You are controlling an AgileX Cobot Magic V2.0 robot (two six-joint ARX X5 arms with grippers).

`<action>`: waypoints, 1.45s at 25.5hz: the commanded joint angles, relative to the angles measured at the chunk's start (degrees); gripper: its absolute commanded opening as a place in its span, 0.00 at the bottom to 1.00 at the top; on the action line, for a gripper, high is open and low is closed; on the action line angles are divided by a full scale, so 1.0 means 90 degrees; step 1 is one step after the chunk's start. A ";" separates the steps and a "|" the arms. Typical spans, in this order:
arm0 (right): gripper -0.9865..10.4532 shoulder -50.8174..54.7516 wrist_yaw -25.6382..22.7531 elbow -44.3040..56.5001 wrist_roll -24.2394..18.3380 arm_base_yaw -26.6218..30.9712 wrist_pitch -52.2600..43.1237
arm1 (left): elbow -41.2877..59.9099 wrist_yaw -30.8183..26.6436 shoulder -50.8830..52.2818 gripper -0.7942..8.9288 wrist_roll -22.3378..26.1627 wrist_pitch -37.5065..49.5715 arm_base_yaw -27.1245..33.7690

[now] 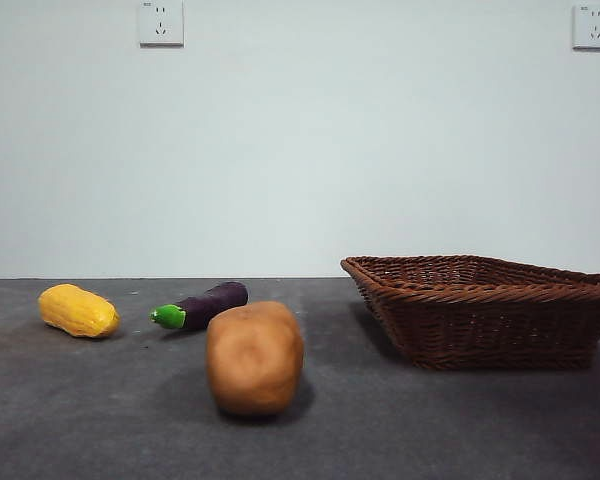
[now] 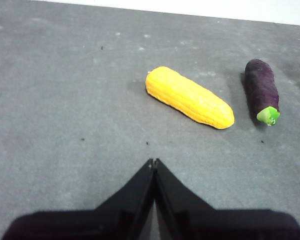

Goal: Help me put the vegetables on the table into the basket

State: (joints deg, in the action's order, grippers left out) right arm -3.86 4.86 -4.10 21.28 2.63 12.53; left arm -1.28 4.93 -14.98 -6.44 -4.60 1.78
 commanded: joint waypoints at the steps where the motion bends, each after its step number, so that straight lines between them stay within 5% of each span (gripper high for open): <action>1: 0.08 -0.0376 0.0255 -0.0270 0.0345 0.0000 -0.0005 | -0.0294 0.0002 -0.0389 0.08 -0.0124 0.0087 0.0019; 11: 0.08 -0.2543 0.0976 -0.1858 0.0338 0.0000 0.0629 | -0.2011 0.0702 -0.2375 0.08 -0.0124 -0.0313 0.0019; 20: 0.09 -0.5149 0.1515 -0.4073 0.0287 0.0000 0.2438 | -0.4182 0.2144 -0.4223 0.08 -0.0121 -0.1916 0.0017; 23: 0.09 -0.5518 0.1661 -0.4452 0.0277 0.0000 0.3048 | -0.4529 0.2157 -0.4541 0.08 -0.0794 -0.2266 0.0019; 28: 0.09 -0.5926 0.3067 -0.4830 -0.0347 -0.0019 0.3330 | -0.5217 0.2166 -0.5447 0.08 -0.0935 -0.3002 0.0005; 32: 0.09 -0.6254 0.2963 -0.5204 -0.0731 -0.0316 0.3415 | -0.5659 0.2169 -0.6081 0.08 -0.0867 -0.3293 0.0000; 33: 0.13 -0.6394 0.2696 -0.5336 -0.0719 -0.0347 0.3422 | -0.5722 0.2171 -0.6171 0.08 -0.0801 -0.3300 0.0000; 37: 0.54 -0.7446 0.2399 -0.6139 -0.1069 -0.0347 0.3844 | -0.5751 0.2169 -0.6232 0.08 -0.0644 -0.3351 0.0000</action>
State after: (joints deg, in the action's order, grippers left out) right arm -70.04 26.57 -59.09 13.72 -0.36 47.29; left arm -53.06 24.21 -70.89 -13.45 -34.65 1.78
